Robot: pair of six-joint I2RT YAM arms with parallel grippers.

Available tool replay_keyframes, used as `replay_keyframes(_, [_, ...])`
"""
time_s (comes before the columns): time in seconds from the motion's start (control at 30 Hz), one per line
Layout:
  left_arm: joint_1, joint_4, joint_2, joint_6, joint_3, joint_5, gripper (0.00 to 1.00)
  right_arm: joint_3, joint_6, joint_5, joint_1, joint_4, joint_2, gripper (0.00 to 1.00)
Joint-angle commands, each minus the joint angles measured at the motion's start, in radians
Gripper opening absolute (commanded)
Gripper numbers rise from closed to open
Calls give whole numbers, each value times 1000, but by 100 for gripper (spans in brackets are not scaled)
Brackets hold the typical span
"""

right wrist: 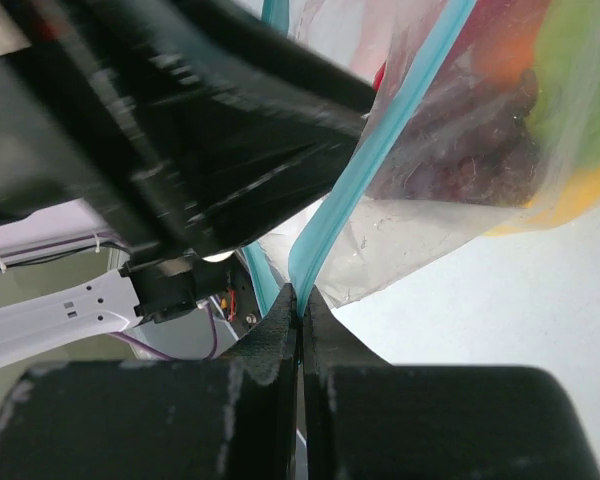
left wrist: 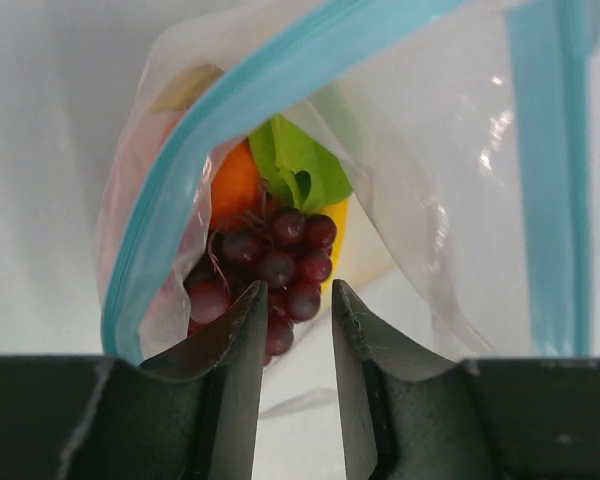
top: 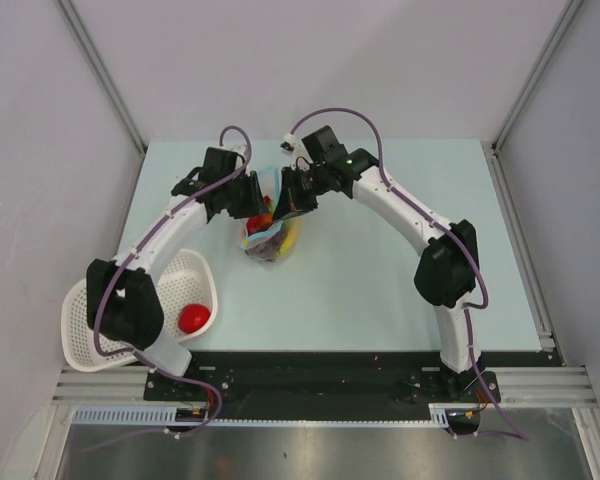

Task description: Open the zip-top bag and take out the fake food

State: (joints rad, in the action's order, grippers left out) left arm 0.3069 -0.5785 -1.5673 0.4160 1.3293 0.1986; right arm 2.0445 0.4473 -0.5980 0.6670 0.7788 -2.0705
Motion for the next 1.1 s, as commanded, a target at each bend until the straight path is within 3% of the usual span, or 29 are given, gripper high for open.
replay_keyframes(0.0, [20, -43, -66, -65, 77, -54, 35, 45, 1, -3, 11, 2, 67, 0])
replay_keyframes(0.13, [24, -112, -97, -86, 90, -80, 36, 40, 2, -3, 13, 2, 70, 0])
replay_keyframes(0.37, [41, -139, -94, -114, 27, -71, 52, 17, 4, -5, 13, -7, 79, 0])
replay_keyframes(0.53, [57, -139, -131, -108, 18, -50, 52, 6, 7, -17, 13, -15, 81, 0])
replay_keyframes(0.77, [75, -156, -160, -108, 18, -103, 38, -1, 4, -17, 11, -15, 84, 0])
replay_keyframes(0.9, [81, -150, -152, -111, 1, -102, 36, -17, 7, -16, 8, -24, 90, 0])
replay_keyframes(1.07, [83, -138, -113, -114, -22, -108, 18, -37, 10, -16, 6, -36, 98, 0])
